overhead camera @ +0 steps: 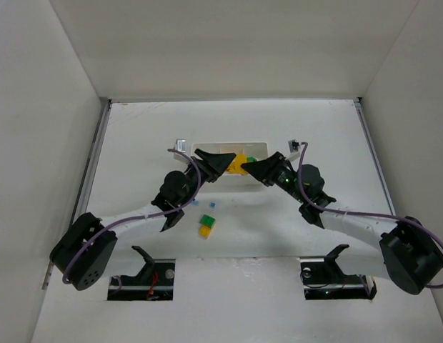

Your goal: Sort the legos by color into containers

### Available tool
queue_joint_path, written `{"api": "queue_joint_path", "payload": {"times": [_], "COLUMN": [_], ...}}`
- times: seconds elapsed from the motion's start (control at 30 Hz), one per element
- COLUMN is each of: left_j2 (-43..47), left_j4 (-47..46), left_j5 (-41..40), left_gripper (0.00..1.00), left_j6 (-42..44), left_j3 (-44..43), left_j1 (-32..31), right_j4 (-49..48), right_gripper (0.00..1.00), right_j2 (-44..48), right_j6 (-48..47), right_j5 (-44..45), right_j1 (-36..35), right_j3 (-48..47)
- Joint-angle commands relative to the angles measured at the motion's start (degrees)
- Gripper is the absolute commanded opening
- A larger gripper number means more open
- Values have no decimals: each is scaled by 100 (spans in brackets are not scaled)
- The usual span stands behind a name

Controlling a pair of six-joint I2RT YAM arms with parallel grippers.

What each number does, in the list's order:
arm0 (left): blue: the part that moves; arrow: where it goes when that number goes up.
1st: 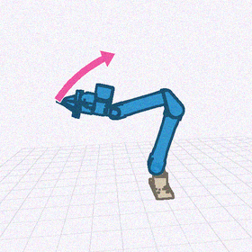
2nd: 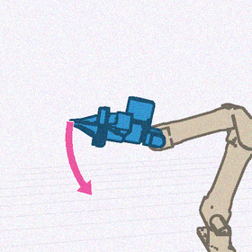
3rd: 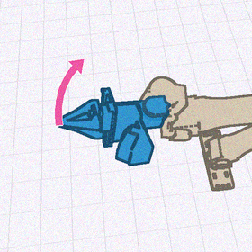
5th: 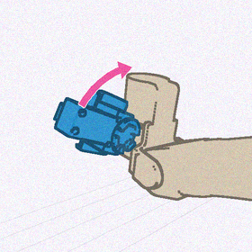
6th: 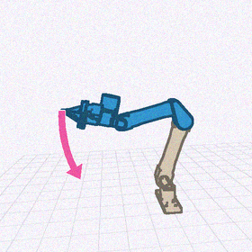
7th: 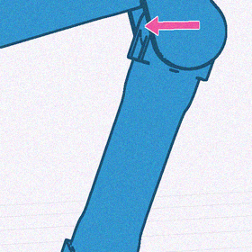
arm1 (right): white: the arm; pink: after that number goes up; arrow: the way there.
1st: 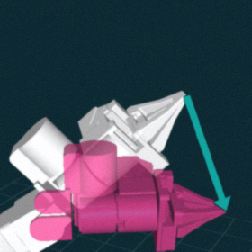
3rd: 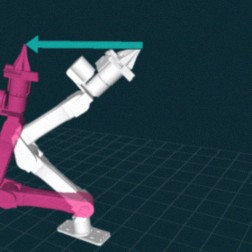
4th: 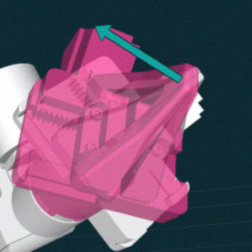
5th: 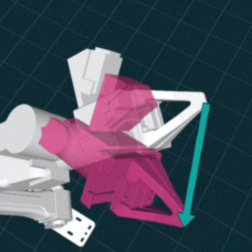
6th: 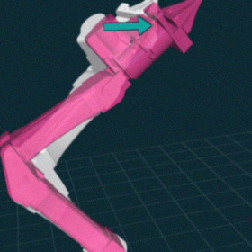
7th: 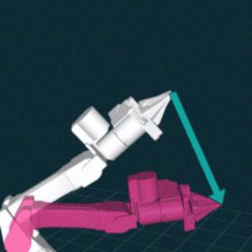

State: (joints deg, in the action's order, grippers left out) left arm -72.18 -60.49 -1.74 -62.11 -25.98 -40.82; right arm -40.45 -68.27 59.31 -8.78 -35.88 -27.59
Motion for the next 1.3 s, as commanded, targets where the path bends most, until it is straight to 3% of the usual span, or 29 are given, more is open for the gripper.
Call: {"api": "queue_joint_path", "payload": {"times": [0.0, 0.27, 0.47, 0.67, 0.77, 0.83, 0.9, 1.07, 1.27], "left_j2": [266, 196, 73, 64, 90, 143, 222, 345, 389], "left_j4": [-508, -534, -692, -736, -754, -754, -745, -622, -525], "left_j5": [130, 349, 420, 376, 350, 376, 332, 376, 429], "left_gripper": [58, 59, 53, 41, 30, 24, 21, 19, 19], "left_j6": [-109, -205, -240, -276, -293, -293, -249, -276, -302], "left_j3": [163, 163, 93, 102, 110, 110, 163, 268, 383], "left_j1": [113, 246, 175, 123, 157, 158, 140, 289, 325], "right_j4": [-1237, -1773, -2221, -2731, -2767, -2767, -2741, -2583, -2371], "right_gripper": [26, 27, 27, 27, 29, 34, 46, 65, 69], "right_j2": [-116, -625, -968, -1197, -1303, -1312, -1294, -1128, -934], "right_j6": [537, 889, 1197, 1487, 1549, 1531, 1505, 1347, 1189], "right_j5": [-203, -502, -722, -871, -907, -907, -863, -828, -801], "right_j1": [-64, -178, -187, -187, -187, -187, -187, -187, -82], "right_j3": [-229, -369, -361, -317, -325, -317, -290, -229, -159]}}
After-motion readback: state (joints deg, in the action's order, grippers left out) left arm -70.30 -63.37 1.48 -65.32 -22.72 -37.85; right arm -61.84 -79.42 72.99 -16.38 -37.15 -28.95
